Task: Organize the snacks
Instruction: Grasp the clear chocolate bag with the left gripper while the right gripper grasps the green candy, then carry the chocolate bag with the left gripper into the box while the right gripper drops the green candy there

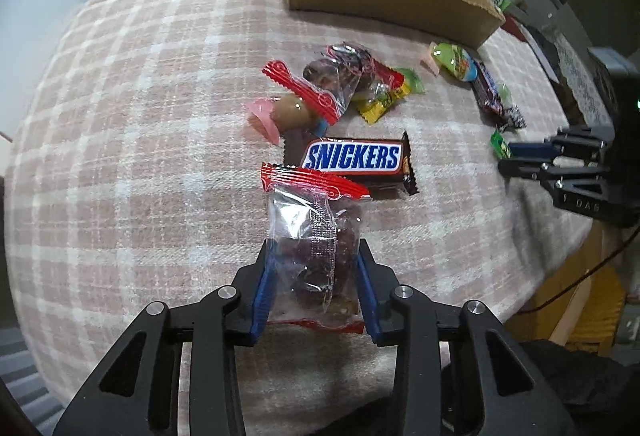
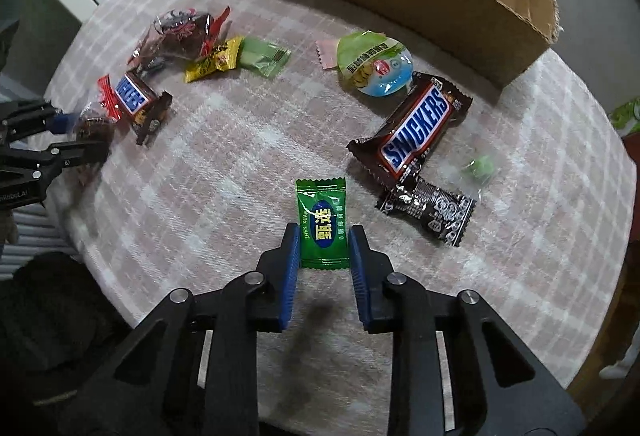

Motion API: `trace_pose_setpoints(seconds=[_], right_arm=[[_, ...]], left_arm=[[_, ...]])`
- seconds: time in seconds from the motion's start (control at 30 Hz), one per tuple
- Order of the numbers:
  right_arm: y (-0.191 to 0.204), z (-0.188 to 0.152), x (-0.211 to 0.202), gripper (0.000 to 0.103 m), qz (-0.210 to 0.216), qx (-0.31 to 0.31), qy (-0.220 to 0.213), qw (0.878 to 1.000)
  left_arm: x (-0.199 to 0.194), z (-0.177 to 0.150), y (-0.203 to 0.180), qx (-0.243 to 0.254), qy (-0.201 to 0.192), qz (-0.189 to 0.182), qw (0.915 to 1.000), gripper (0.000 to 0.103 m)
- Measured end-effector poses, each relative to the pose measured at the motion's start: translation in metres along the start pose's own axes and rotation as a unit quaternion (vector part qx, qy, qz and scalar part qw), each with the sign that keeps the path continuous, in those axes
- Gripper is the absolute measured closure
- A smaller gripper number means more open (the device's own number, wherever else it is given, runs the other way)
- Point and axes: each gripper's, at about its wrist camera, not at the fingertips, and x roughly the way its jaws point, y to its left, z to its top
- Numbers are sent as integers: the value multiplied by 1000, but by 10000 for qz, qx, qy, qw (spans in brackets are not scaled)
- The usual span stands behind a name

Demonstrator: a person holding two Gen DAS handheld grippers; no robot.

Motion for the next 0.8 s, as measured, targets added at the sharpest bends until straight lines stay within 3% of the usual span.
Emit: trace_pose_setpoints(seconds=[0.2, 0.53, 0.8], right_arm=[[-6, -8, -18, 78, 233, 332, -225, 9989], [-36, -18, -55, 78, 263, 601, -665, 9956], [-54, 17, -95, 78, 197, 804, -1227, 9890]], left_arm=[[-15, 3, 3, -42, -134, -76, 9999, 68], [-35, 32, -7, -2, -451, -209, 9988, 68], [-47, 76, -14, 128, -774, -322, 9964, 68]])
